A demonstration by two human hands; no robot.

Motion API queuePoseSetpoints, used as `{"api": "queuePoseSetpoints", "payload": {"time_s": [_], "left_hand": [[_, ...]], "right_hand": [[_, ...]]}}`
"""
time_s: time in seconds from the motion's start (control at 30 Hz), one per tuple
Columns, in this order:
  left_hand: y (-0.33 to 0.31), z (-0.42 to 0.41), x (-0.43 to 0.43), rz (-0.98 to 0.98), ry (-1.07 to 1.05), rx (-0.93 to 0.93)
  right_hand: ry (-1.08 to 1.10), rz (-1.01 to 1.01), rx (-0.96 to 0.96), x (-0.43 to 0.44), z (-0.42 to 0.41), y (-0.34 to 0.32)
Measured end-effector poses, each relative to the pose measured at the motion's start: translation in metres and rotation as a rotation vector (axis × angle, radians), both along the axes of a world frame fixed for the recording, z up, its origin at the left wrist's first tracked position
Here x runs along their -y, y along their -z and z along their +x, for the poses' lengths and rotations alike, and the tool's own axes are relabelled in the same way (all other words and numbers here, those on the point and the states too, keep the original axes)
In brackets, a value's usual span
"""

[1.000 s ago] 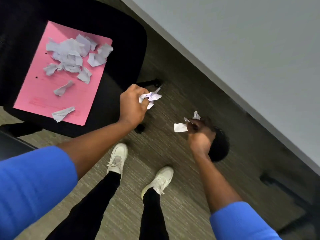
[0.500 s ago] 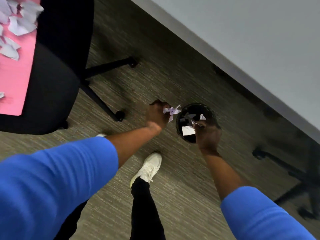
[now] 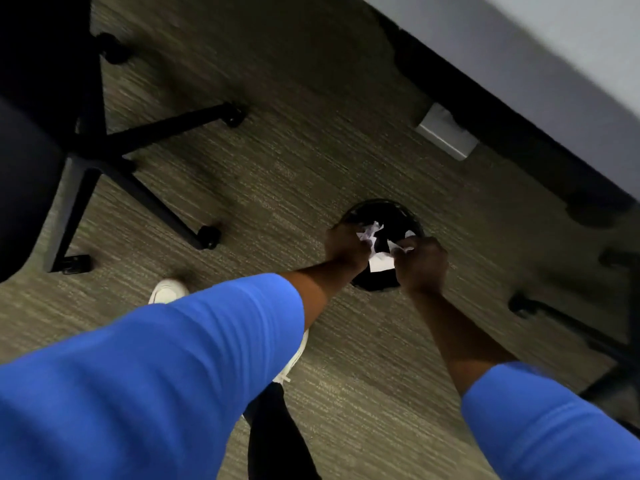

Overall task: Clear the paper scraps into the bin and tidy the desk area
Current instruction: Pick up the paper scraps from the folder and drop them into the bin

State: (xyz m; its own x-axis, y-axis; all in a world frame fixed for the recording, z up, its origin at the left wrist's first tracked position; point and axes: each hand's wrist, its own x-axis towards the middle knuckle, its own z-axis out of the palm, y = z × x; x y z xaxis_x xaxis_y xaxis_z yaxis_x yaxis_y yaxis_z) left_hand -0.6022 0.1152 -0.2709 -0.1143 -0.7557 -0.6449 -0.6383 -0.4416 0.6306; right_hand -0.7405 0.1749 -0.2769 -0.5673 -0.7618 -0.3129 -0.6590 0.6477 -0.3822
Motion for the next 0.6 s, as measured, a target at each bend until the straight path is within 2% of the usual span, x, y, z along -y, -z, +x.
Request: {"api": "queuePoseSetpoints", "payload": {"time_s": [0.27, 0.43, 0.6], "left_hand": [[0.018, -0.014, 0.0, 0.198, 0.095, -0.073], [0.009, 0.005, -0.004, 0.255, 0.173, -0.071], [-0.017, 0.038, -0.011, 0.085, 0.366, 0.021]], "right_hand": [[-0.105, 0.032, -0.006, 0.001, -0.004, 0.007], [-0.038, 0.024, 0.06, 0.001, 0.004, -0.008], [-0.058, 0.011, 0.058, 0.003, 0.023, -0.032]]}}
